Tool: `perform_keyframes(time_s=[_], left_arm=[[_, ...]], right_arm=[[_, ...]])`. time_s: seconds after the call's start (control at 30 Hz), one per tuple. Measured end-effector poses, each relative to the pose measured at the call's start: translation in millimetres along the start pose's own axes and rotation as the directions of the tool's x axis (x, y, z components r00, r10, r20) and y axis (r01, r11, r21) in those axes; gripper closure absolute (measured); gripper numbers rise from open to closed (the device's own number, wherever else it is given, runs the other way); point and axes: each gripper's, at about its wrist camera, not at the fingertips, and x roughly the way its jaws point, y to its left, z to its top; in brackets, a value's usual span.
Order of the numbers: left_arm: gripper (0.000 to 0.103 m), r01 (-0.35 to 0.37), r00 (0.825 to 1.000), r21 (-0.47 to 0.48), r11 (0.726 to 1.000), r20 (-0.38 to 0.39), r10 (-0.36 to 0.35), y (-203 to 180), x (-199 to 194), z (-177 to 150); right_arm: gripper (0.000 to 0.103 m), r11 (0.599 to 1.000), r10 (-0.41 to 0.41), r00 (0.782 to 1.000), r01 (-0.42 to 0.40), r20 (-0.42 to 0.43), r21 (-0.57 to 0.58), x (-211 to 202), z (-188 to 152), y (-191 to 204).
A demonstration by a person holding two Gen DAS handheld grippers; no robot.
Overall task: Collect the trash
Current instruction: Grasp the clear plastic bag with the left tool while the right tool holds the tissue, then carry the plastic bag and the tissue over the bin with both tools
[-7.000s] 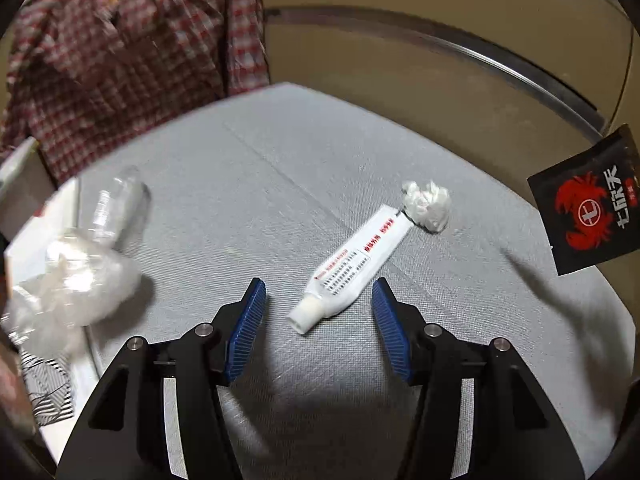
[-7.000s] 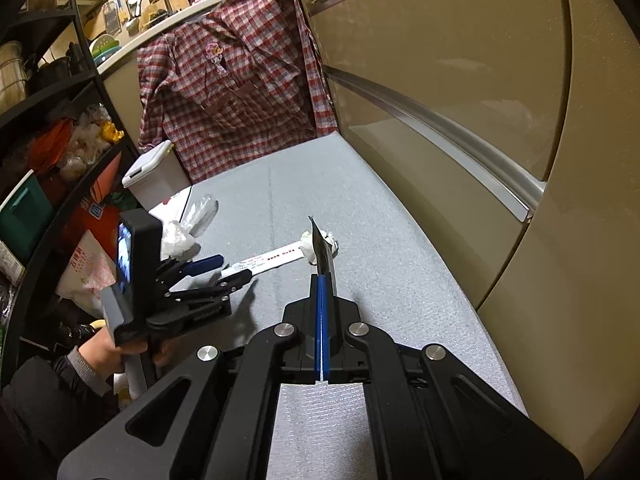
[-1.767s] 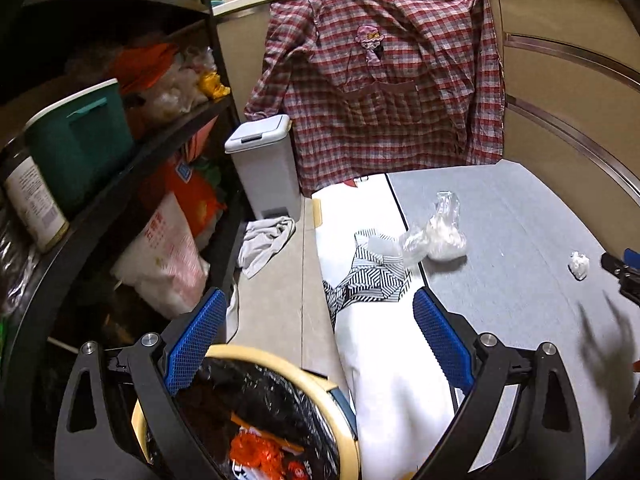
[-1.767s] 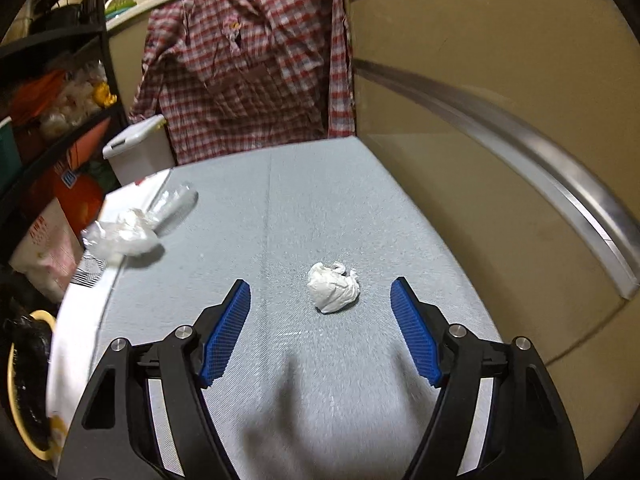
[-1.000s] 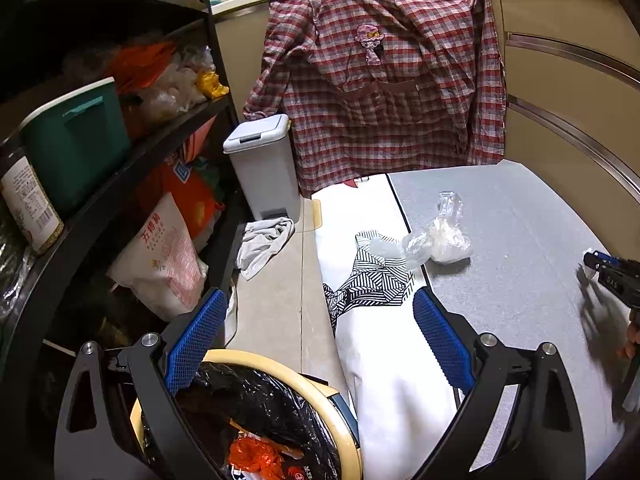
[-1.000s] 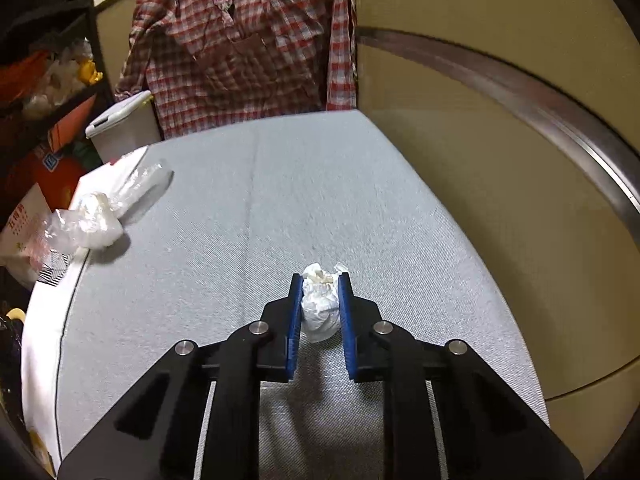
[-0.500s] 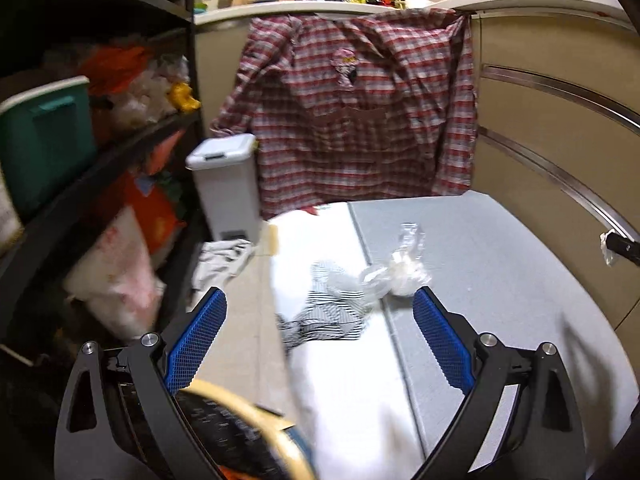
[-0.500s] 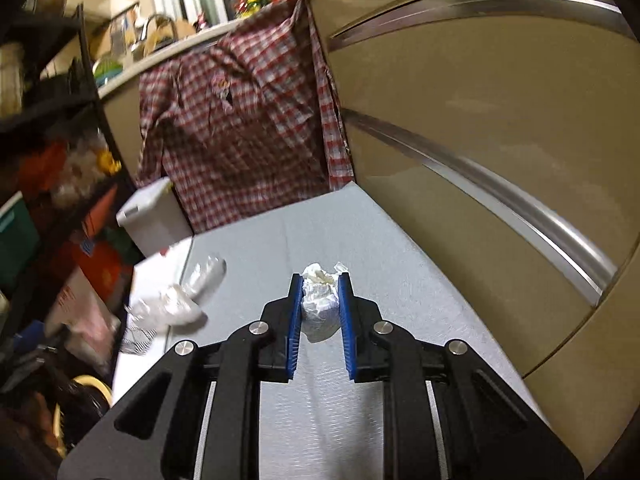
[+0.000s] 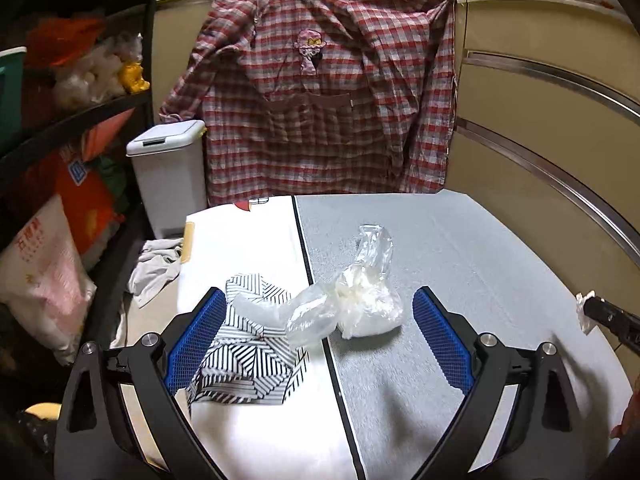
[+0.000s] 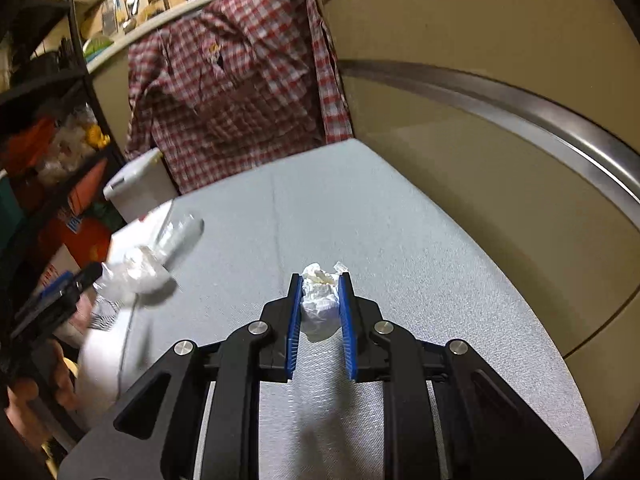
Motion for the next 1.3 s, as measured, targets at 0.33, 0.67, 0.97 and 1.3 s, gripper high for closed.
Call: perform_keyframes(time_s=[0.33, 0.67, 0.97, 1.3], left_arm=[[0.016, 0.015, 0.995, -0.040, 0.999, -0.102, -0.019, 8.6, 33.7, -3.4], [0.099, 0.077, 0.992, 0.002, 0.997, -0.102, -0.076, 1.1, 29.5, -2.4], [0.100, 0.070, 0.996, 0.034, 0.997, -0.058, -0.068, -7.9, -14.4, 10.6], [0.100, -0.007, 0.999, 0.053, 0.999, -0.038, 0.009, -2.7, -106.1, 19.0]], right_arm=[[0.084, 0.999, -0.021, 1.000, 0.021, -0.012, -0.040, 15.1, -4.3, 5.2], [0.084, 0.999, -0.030, 1.000, 0.030, -0.008, -0.043, 12.5, -3.5, 6.9], [0.084, 1.000, -0.015, 1.000, 0.016, 0.026, -0.025, -11.1, 3.0, 8.4], [0.084, 0.997, 0.074, 0.997, -0.073, 0.036, -0.027, -66.9, 3.4, 44.2]])
